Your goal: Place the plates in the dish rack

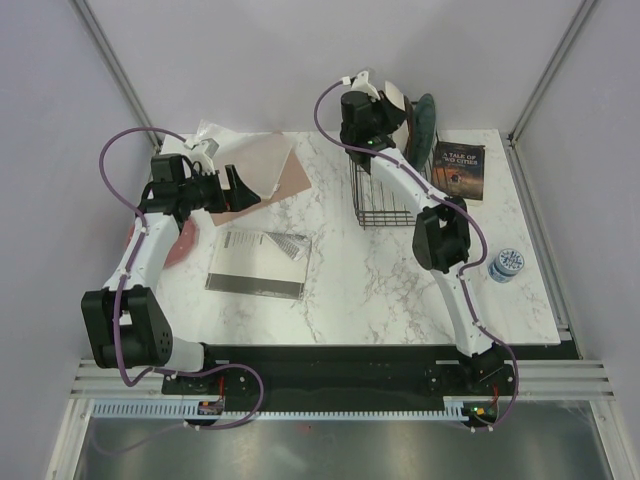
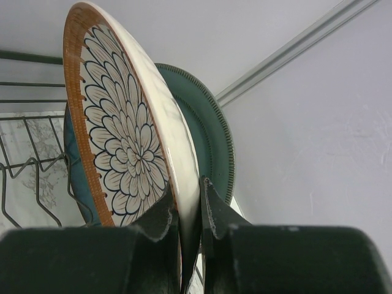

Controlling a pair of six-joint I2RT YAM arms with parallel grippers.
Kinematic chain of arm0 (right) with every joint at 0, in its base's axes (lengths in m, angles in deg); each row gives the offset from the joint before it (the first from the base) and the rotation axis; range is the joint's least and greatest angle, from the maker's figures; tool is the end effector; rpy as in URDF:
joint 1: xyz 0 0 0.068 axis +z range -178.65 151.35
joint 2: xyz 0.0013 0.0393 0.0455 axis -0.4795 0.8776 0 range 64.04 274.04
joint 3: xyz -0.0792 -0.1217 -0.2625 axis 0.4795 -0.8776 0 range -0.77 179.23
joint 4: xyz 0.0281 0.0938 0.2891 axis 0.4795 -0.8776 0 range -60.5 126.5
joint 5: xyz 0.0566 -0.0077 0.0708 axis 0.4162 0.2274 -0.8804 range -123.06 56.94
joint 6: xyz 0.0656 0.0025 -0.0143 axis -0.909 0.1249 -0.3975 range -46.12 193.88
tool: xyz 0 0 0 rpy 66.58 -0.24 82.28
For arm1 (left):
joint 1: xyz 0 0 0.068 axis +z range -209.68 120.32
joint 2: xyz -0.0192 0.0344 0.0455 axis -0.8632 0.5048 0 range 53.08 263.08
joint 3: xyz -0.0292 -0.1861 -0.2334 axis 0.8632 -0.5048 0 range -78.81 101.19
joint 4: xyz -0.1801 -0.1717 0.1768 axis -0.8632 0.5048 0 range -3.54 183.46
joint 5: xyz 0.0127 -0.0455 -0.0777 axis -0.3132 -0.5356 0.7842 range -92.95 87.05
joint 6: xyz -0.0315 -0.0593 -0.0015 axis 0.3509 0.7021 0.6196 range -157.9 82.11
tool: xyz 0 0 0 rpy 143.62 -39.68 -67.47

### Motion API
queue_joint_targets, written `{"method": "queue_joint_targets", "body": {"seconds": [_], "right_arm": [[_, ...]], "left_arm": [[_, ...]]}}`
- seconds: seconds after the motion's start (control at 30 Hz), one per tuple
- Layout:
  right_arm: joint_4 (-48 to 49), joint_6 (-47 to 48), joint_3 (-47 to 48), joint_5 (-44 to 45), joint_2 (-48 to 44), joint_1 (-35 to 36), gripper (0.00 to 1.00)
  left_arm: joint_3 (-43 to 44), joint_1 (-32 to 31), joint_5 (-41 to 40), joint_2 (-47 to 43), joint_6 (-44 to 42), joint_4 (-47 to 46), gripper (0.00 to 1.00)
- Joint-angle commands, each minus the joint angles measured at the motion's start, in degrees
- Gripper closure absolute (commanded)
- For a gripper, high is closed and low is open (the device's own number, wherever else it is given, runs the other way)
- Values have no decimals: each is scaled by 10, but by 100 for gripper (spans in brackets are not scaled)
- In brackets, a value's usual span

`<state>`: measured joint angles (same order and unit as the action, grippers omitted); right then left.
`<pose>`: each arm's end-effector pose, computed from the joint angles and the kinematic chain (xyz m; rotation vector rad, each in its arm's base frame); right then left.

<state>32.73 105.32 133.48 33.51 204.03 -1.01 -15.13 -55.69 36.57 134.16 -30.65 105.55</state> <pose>0.5841 0.2503 0.3161 -0.0145 1.7455 -1.0440 0.3649 -0.0087 0.3035 0.1739 2.1386 -0.7884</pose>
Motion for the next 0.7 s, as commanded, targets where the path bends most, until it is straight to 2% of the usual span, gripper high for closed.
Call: {"method": "queue_joint_targets", "body": {"seconds": [0.0,0.47,0.5,0.53,0.67], "right_arm": [[69,26,31,33,9,0,100],[63,18,41,29,62,0,100],[62,19,39,29,62,0,89],[61,20,38,28,61,0,82],[79,36,36,29,50,5,64]], "left_arm": [[0,-1,12,-17,17,-27,0],[-17,-2,10,-28,17,-27,0],[-18,-2,10,-28,17,-27,0],[-18,-2,11,-29,17,-27,0],[-20,-1,11,-31,17,-27,0]]}}
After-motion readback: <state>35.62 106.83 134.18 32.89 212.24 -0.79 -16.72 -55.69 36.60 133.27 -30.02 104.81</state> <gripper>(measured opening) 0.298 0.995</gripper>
